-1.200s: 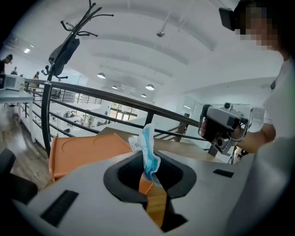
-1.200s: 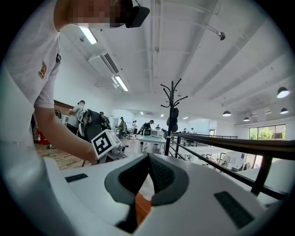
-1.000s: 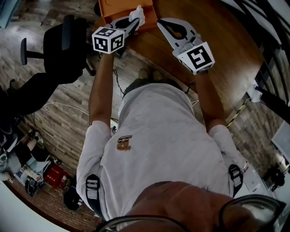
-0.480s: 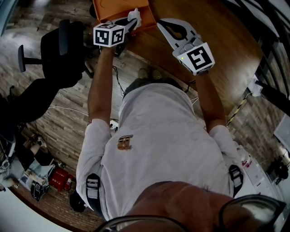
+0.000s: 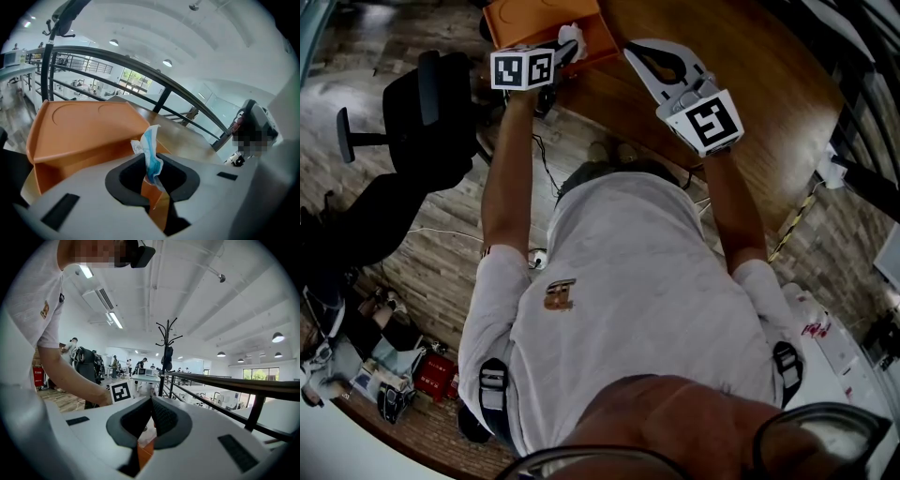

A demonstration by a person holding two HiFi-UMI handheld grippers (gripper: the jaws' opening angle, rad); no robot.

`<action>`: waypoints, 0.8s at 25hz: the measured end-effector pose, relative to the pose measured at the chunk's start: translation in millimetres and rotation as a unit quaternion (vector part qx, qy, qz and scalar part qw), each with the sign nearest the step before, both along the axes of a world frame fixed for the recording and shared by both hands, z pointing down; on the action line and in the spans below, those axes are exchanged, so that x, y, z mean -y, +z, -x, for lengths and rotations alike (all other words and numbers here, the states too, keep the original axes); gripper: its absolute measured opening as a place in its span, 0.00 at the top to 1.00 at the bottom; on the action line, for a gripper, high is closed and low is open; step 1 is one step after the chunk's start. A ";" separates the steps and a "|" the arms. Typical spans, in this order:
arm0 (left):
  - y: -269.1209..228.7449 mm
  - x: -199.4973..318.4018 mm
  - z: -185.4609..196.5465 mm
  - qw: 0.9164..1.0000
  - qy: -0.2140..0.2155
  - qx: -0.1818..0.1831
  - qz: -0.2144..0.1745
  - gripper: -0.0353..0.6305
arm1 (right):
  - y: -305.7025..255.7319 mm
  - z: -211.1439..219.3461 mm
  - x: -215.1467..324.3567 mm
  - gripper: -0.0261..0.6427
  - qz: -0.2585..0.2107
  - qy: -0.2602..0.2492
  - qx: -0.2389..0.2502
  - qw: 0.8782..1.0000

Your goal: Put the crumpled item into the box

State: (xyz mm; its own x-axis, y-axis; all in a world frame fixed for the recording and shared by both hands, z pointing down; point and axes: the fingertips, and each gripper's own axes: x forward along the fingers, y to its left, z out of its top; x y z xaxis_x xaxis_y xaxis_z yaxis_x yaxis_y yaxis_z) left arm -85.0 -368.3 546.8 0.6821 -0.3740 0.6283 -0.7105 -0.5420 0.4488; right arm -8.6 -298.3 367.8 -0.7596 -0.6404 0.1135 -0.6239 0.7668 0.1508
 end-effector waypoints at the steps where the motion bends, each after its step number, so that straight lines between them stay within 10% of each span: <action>1: 1.1 0.6 -0.2 1.000 -0.002 -0.001 0.004 0.83 | 0.1 -1.6 0.3 0.91 0.000 0.003 0.000 1.000; 20: 22.3 -3.6 25.1 0.990 -0.031 0.134 -0.016 0.65 | 5.2 -10.9 -7.7 0.91 0.024 0.015 0.004 1.000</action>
